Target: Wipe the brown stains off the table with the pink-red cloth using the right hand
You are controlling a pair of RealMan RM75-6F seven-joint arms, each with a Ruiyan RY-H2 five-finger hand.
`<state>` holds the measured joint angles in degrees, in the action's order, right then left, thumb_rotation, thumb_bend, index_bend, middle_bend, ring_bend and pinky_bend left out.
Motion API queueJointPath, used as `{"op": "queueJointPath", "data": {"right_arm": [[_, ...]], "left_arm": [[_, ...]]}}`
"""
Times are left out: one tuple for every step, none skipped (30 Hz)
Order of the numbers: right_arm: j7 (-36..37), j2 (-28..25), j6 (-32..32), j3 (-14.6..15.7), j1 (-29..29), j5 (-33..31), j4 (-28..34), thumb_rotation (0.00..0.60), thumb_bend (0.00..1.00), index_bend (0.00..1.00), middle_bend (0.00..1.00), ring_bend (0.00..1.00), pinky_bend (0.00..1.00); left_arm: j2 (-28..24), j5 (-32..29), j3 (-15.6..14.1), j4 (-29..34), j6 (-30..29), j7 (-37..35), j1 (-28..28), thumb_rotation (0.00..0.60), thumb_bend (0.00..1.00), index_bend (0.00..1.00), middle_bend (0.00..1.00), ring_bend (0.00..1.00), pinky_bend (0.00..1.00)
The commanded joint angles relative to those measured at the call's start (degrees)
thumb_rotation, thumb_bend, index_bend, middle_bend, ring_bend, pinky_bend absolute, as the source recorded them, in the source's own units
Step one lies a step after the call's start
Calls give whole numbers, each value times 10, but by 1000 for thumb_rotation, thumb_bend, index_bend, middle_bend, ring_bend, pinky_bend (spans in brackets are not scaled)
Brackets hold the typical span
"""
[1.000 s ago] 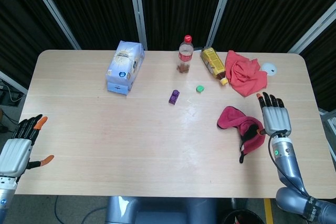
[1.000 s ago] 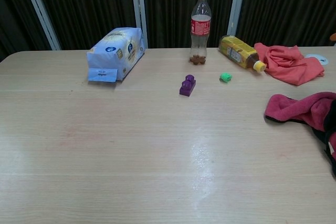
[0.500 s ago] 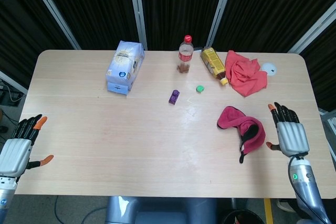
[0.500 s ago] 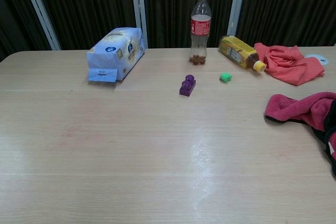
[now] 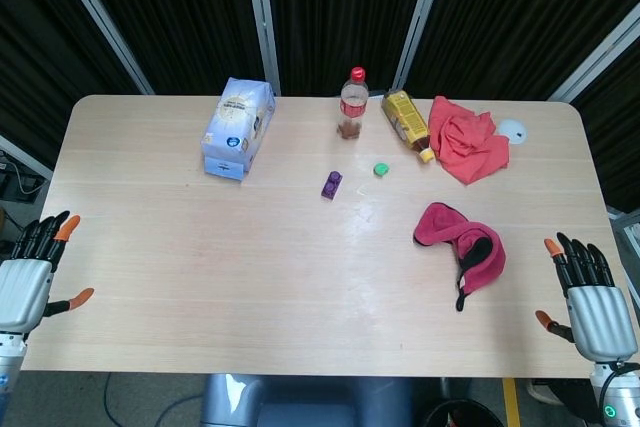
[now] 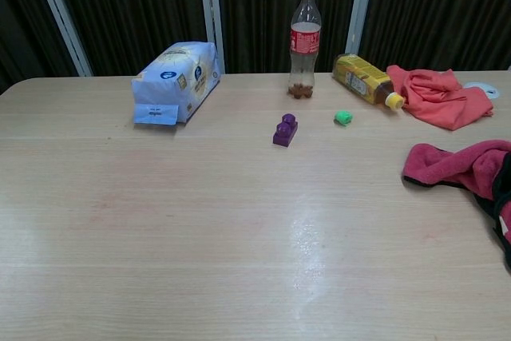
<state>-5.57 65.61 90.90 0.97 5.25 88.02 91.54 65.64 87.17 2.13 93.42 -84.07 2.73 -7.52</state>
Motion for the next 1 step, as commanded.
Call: {"op": "queueJointPath", "data": {"right_arm": [[0, 0, -2, -2, -2, 0, 1, 600, 0, 0, 0, 0, 56]], "left_arm": [[-1, 5, -1, -1, -4, -5, 1, 600, 0, 0, 0, 0, 0]]}}
